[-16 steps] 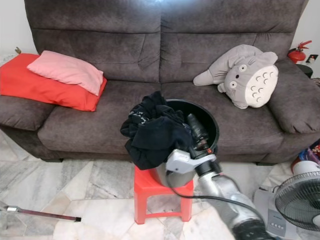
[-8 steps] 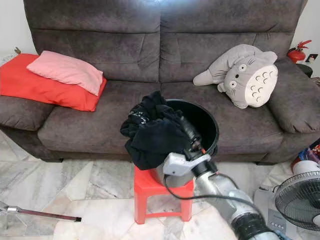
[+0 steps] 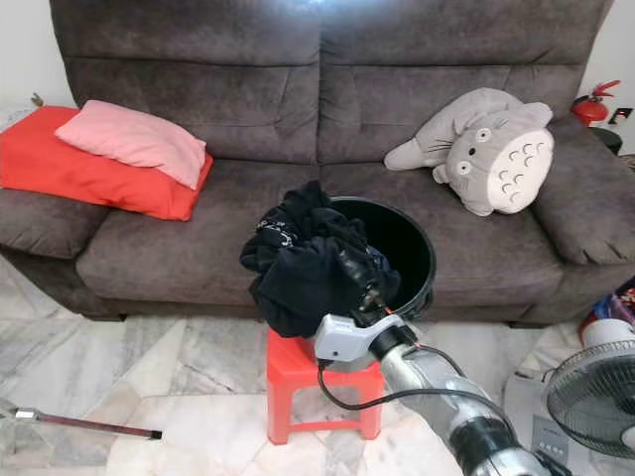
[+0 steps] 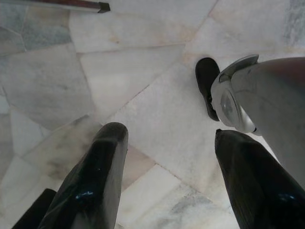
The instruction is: Hang hanger
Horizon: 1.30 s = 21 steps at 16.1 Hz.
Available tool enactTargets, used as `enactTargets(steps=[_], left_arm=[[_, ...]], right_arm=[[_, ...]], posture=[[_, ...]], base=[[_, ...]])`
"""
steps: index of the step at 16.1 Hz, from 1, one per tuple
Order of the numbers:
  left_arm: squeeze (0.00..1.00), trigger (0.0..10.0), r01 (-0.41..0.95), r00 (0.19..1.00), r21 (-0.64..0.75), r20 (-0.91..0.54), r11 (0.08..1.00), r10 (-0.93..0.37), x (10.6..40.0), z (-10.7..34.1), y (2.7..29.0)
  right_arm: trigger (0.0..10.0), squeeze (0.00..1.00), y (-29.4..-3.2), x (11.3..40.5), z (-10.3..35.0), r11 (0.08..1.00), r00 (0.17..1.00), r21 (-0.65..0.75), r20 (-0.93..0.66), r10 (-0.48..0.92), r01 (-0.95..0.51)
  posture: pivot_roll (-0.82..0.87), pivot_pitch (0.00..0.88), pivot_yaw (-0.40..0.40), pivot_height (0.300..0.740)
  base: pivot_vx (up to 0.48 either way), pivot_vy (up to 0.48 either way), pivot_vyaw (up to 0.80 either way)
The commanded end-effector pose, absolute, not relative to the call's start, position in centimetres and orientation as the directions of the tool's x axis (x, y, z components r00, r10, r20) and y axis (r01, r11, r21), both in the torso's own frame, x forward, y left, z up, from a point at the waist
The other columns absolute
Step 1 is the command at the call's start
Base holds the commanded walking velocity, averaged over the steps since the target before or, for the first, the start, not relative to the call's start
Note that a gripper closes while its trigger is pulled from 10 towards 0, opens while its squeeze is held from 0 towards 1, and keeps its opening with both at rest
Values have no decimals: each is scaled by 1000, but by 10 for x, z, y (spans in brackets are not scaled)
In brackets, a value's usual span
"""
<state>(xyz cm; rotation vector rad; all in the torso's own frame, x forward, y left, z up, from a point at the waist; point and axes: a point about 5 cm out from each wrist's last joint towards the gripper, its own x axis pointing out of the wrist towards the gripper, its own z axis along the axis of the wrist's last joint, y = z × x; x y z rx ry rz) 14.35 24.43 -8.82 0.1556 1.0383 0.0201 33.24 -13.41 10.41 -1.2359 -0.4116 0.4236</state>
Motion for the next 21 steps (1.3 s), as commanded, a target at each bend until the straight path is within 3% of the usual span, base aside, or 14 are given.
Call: enactTargets(steps=[1, 4, 5, 7, 10, 12, 15, 16, 19, 21], left_arm=[[0, 10000, 64, 481, 139, -872, 988, 91, 135, -91, 246], [0, 10000, 59, 479, 139, -873, 989, 94, 134, -92, 245], [0, 10000, 59, 478, 138, -873, 989, 93, 133, -92, 245], [0, 10000, 60, 477, 136, -874, 989, 92, 132, -93, 244], [0, 10000, 62, 474, 132, -876, 989, 87, 131, -93, 243], [0, 10000, 66, 474, 130, -877, 989, 84, 132, -94, 240], [0, 10000, 66, 479, 126, -874, 990, 79, 135, -94, 234], [0, 10000, 68, 480, 126, -874, 990, 78, 136, -94, 233], [0, 10000, 66, 481, 128, -873, 990, 81, 136, -94, 234], [0, 10000, 63, 480, 132, -873, 989, 86, 135, -94, 236]], right_arm=[[10000, 0, -134, 332, 100, 232, 846, -967, 37, 532, -104], [10000, 0, -131, 343, 151, 297, 764, -933, 341, 548, 203], [10000, 0, -129, 341, 160, 320, 731, -915, 390, 559, 243], [10000, 0, -125, 342, 152, 296, 745, -937, 331, 579, 186], [10000, 0, -126, 344, 123, 280, 819, -959, 133, 559, -36], [10000, 0, -124, 342, 108, 198, 815, -970, 2, 580, -138], [10000, 0, -126, 349, 118, 142, 810, -988, 34, 586, -61], [10000, 0, -122, 350, 124, 67, 778, -998, 51, 626, 12], [10000, 0, -116, 347, 123, 1, 720, -999, 29, 694, 39], [10000, 0, -111, 342, 127, 17, 677, -994, 87, 731, 109]], posture=[[-56, 100, 40, 740], [-57, 103, 38, 740], [-57, 104, 37, 740], [-59, 105, 36, 740], [-59, 106, 37, 740], [-58, 104, 37, 740], [-60, 104, 36, 740], [-60, 106, 36, 740], [-56, 110, 35, 740], [-59, 112, 34, 740]], base=[[0, 0, 0], [0, 0, 0], [0, 0, 0], [0, 0, 0], [0, 0, 0], [0, 0, 0], [0, 0, 0], [0, 0, 0], [0, 0, 0], [0, 0, 0]])
